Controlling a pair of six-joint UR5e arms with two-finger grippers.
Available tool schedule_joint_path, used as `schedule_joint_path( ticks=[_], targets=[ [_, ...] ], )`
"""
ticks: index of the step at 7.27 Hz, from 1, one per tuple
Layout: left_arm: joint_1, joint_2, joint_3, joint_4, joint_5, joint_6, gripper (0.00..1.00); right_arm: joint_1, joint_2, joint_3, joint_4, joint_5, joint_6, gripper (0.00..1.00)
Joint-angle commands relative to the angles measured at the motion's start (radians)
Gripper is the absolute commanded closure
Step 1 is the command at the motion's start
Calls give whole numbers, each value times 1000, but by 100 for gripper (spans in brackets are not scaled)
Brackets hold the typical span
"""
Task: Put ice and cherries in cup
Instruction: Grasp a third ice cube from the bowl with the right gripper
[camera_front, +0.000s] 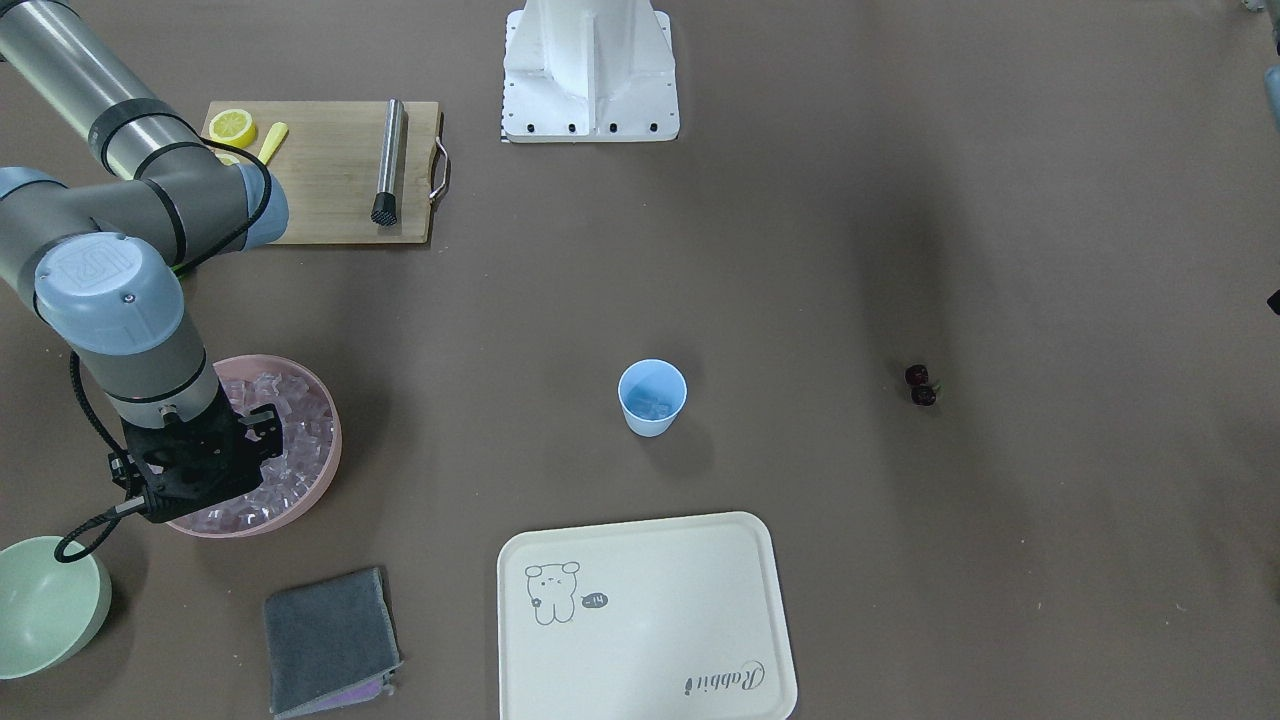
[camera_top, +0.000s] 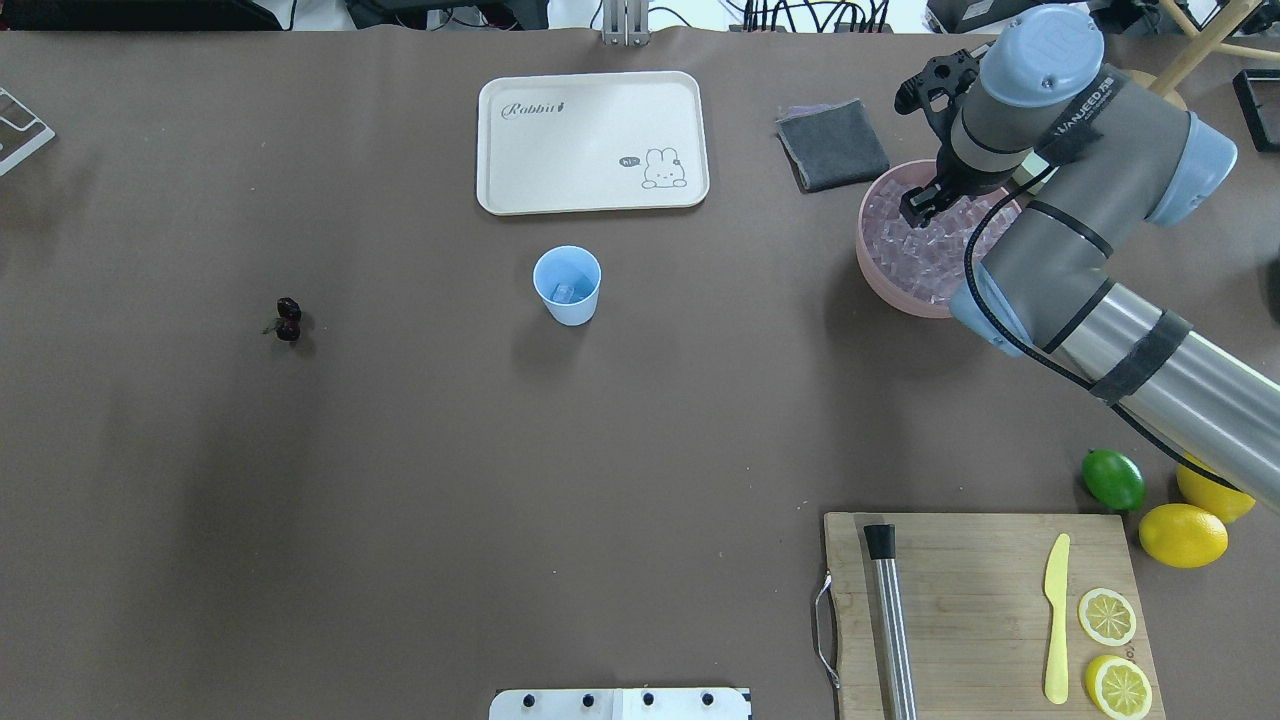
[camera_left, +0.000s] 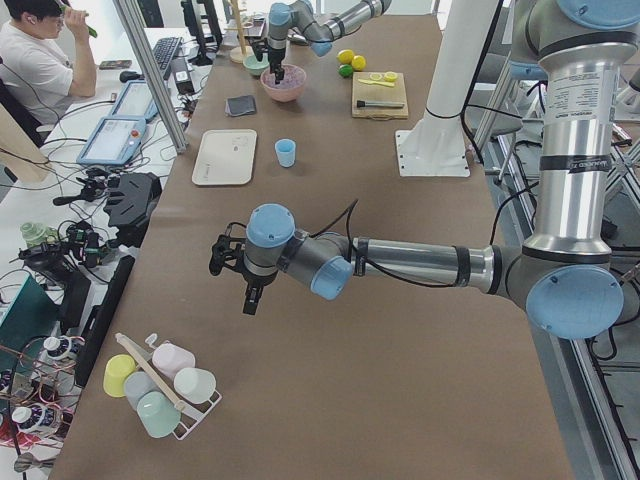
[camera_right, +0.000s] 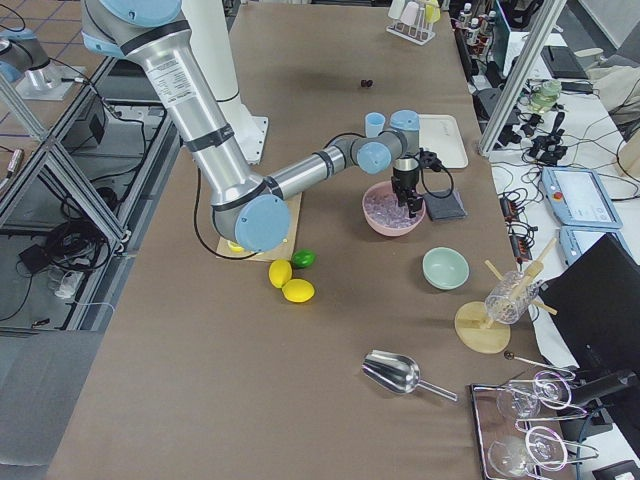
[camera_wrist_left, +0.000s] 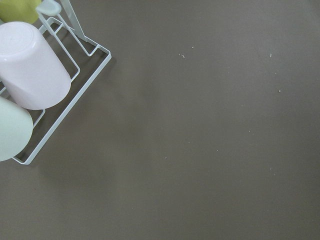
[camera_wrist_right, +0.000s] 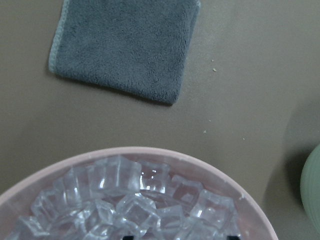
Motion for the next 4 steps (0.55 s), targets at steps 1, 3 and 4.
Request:
schedule_joint_path(
  ticks=[1,3,4],
  targets=[
    [0,0,2,0,0,0,2,0,0,0,0,-30,0,33],
    [0,0,0,0,0,0,3,1,-1,-1,-2,-69,-18,32],
    [0,0,0,0,0,0,3,0,-3,0,-2,-88,-17,32]
  ],
)
